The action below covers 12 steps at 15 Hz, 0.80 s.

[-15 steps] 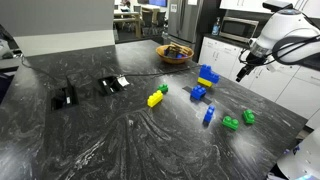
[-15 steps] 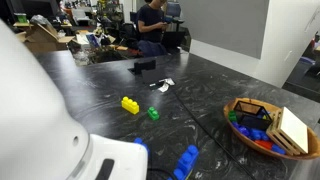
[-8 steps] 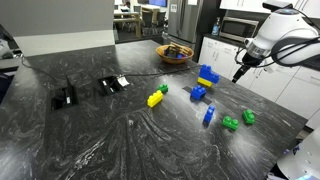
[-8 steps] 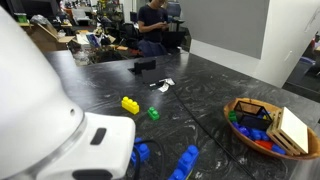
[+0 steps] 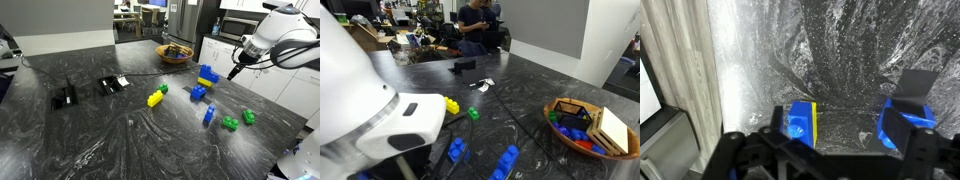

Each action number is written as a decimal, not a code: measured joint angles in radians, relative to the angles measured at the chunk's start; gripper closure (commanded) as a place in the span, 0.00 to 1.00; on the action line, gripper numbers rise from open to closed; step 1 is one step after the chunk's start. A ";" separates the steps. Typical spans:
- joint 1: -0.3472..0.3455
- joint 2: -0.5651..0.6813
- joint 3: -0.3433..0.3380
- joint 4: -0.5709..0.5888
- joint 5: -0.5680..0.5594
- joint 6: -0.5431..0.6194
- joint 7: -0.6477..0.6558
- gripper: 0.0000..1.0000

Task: Move a blue block to the right then move a green block forward

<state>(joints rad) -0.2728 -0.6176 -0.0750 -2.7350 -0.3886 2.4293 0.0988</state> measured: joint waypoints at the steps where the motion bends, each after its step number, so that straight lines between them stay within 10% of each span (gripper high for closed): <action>1: 0.000 0.000 0.001 0.000 0.000 0.000 0.000 0.00; 12: 0.321 0.165 0.021 0.050 0.283 0.008 -0.117 0.00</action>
<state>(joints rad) 0.0485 -0.4525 -0.0537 -2.6850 -0.1055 2.4371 -0.0183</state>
